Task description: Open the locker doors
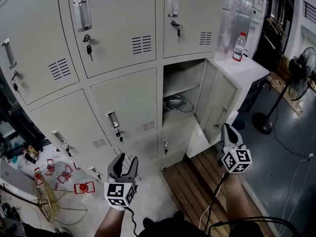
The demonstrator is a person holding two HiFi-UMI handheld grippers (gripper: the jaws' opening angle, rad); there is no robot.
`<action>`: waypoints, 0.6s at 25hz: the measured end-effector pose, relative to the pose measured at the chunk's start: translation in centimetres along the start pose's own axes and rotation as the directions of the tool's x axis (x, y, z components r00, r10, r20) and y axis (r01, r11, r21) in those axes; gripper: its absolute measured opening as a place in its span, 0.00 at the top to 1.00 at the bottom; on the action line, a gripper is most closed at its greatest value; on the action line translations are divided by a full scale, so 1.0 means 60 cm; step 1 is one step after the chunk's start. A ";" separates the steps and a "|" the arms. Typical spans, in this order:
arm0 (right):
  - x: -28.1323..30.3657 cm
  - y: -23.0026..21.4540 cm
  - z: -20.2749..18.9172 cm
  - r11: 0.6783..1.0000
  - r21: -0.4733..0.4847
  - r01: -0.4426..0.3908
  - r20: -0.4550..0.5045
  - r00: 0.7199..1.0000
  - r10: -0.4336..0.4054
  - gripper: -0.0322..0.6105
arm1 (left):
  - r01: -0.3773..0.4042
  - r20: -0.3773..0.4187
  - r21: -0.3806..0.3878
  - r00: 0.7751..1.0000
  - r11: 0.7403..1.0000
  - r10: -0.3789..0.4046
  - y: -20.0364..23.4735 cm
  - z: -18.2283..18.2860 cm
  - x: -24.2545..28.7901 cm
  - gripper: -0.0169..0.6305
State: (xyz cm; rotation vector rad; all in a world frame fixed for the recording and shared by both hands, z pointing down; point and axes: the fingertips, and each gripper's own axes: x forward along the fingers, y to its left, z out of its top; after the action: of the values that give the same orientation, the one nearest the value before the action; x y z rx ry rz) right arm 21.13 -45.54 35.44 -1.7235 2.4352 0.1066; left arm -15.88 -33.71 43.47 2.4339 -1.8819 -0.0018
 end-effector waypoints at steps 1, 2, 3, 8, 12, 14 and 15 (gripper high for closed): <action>-0.002 0.016 0.004 1.000 -0.003 -0.015 0.000 1.000 0.015 0.95 | 0.002 0.007 0.006 1.000 1.000 -0.002 -0.003 0.006 0.001 0.66; -0.004 0.033 0.010 0.999 -0.001 -0.033 0.005 0.999 0.033 0.95 | 0.004 0.013 0.011 1.000 1.000 -0.004 -0.007 0.012 0.002 0.66; -0.006 0.049 0.018 0.999 0.002 -0.053 0.013 0.999 0.052 0.95 | 0.005 0.016 0.017 1.000 1.000 -0.005 -0.010 0.018 0.003 0.66; -0.011 0.128 0.057 0.989 -0.027 -0.142 0.075 0.987 0.144 0.95 | -0.003 0.062 0.035 0.998 0.999 0.000 -0.022 0.058 0.007 0.66; -0.017 0.177 0.057 0.980 -0.088 -0.178 0.090 0.978 0.186 0.95 | -0.012 0.076 0.054 0.997 0.998 0.008 -0.025 0.067 0.001 0.66; -0.020 0.195 0.048 0.975 -0.106 -0.195 0.089 0.975 0.205 0.95 | -0.014 0.069 0.051 0.998 0.999 0.010 -0.028 0.068 -0.004 0.66; -0.020 0.201 0.045 0.973 -0.115 -0.201 0.089 0.973 0.211 0.95 | -0.016 0.067 0.050 0.998 0.999 0.013 -0.028 0.068 -0.006 0.66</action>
State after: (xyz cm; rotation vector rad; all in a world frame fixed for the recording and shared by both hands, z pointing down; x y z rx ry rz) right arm 10.40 -39.97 32.62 -1.4581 2.5673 0.3445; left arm -14.51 -33.16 39.27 2.4833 -1.9501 -0.0354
